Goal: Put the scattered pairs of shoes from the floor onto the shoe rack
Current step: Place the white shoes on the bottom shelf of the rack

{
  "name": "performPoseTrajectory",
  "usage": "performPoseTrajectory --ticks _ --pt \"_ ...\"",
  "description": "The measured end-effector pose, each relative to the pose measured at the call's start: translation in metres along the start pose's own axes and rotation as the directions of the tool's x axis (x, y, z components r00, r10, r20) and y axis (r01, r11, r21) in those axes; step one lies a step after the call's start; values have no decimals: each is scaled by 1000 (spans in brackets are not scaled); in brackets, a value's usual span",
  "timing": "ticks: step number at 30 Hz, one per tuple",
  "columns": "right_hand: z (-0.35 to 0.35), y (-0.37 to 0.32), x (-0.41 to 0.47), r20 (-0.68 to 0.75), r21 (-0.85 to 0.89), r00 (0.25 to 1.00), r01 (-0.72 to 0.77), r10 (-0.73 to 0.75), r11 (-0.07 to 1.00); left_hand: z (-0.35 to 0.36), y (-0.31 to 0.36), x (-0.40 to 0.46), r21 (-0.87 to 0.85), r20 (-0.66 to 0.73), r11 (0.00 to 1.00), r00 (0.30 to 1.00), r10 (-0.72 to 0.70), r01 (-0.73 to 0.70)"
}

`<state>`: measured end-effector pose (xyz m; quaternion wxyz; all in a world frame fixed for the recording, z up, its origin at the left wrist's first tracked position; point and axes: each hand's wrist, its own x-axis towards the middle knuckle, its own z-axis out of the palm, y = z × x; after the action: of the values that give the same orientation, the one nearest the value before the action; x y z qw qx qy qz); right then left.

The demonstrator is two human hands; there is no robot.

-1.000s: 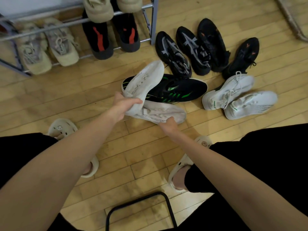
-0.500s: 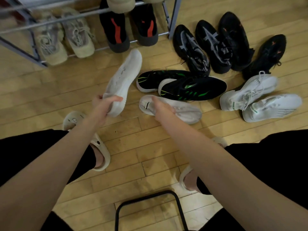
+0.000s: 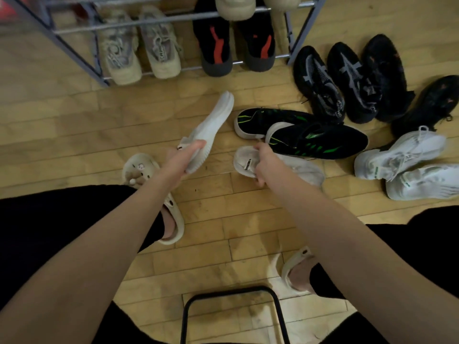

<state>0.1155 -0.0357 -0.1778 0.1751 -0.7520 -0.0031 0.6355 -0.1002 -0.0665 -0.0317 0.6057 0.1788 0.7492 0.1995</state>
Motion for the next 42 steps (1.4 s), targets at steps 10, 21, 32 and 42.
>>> performPoseTrajectory --ticks 10,21,32,42 --pt "-25 -39 -241 -39 14 991 -131 132 991 -15 62 -62 213 -45 968 988 146 -133" --pt "-3 -31 -320 201 -362 797 600 -569 713 -105 97 -145 358 -264 847 827 496 -393" --pt "90 -113 -310 275 -676 406 726 -871 125 -148 136 -85 438 -403 654 516 756 -616" --pt "179 -225 -247 306 -674 308 739 -901 24 -137 194 25 358 -567 652 400 721 -669"
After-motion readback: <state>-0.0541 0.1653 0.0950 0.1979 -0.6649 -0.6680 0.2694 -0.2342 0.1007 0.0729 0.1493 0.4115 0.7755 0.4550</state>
